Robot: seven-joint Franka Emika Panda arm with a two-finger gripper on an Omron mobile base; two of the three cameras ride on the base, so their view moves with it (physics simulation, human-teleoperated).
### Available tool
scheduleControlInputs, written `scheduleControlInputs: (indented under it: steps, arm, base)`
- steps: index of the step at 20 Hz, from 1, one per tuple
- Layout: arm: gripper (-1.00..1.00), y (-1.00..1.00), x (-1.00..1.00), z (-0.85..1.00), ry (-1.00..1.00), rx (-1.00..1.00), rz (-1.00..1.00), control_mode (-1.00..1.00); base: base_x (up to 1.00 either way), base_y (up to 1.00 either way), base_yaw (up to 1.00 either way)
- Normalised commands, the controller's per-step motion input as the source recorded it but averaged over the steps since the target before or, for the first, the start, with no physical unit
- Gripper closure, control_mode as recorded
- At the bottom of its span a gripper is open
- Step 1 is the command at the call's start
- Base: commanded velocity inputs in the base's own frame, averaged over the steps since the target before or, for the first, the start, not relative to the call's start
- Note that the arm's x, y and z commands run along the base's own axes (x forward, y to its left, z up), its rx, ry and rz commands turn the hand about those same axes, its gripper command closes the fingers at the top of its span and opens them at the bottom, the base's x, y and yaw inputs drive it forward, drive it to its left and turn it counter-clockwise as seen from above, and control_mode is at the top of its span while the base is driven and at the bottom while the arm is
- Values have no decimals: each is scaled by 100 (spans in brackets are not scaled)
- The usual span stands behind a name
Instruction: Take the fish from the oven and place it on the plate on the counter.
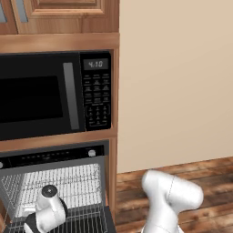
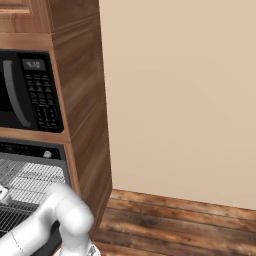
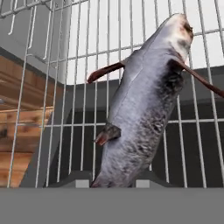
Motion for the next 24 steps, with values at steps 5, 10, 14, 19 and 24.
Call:
scheduleControlInputs:
  steps: [5,10,14,19,24]
  arm:
    - [100,-38,-63,100,-3,0,15,-100]
    - [100,-55,-32,100,0,0,14,-100]
    - [100,-51,0,100,0,0,12,-100]
    - [100,-59,0,100,0,0,9,-100]
    - [100,-80,0,100,0,0,5,-100]
  base:
    - [0,0,0]
    - [0,0,0]
    - [0,0,0]
    - [0,0,0]
    - [0,0,0]
